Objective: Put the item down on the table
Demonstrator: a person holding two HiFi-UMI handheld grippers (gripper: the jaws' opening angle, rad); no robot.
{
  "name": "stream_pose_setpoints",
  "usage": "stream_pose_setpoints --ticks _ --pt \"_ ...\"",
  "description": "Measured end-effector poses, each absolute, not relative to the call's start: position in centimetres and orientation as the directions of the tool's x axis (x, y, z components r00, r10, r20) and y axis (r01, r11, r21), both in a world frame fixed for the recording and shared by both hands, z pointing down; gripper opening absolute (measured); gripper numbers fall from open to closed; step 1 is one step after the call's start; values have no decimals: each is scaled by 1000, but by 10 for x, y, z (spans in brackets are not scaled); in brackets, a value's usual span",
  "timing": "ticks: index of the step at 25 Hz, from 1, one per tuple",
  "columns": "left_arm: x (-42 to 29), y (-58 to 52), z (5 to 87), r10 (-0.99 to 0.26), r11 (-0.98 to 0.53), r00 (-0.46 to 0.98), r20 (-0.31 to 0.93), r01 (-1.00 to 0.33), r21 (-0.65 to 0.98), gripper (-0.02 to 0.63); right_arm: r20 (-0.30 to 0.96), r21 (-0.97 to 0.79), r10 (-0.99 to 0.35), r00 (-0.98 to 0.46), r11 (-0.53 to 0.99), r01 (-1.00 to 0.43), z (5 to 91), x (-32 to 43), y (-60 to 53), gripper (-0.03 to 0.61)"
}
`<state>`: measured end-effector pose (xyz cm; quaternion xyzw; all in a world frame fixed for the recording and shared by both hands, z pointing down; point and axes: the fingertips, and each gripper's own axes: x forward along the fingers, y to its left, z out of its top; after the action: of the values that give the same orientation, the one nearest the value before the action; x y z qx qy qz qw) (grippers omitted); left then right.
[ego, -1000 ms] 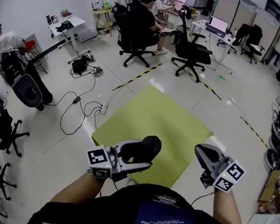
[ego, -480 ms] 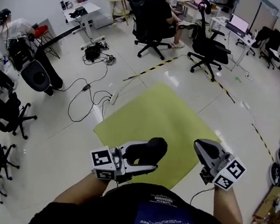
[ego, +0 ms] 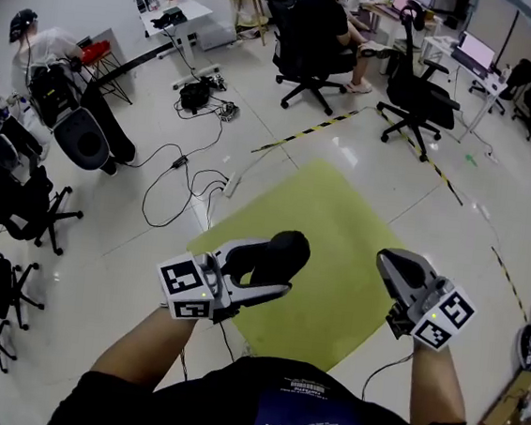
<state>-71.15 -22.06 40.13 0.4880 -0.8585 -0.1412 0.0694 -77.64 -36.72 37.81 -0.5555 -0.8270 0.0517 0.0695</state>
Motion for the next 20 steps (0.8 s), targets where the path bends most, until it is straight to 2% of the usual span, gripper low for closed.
stream_pose_setpoints --ticks 4,8,14,20 --pt "-792 -199 406 -836 549 -541 94 -822 153 334 26 -137 904 -427 427 894 381 -831 -372 -12" --pt "-870 -185 444 -813 567 -541 213 -819 85 334 42 -108 882 -469 470 876 414 -893 -365 -12" --pt "-961 -173 545 -738 591 -520 430 -806 40 334 121 -115 856 -502 514 850 490 -971 -350 -12" --pt "-1012 -170 652 -640 576 -453 621 -818 -2 334 191 -149 842 -505 534 832 560 -1009 -343 -12"
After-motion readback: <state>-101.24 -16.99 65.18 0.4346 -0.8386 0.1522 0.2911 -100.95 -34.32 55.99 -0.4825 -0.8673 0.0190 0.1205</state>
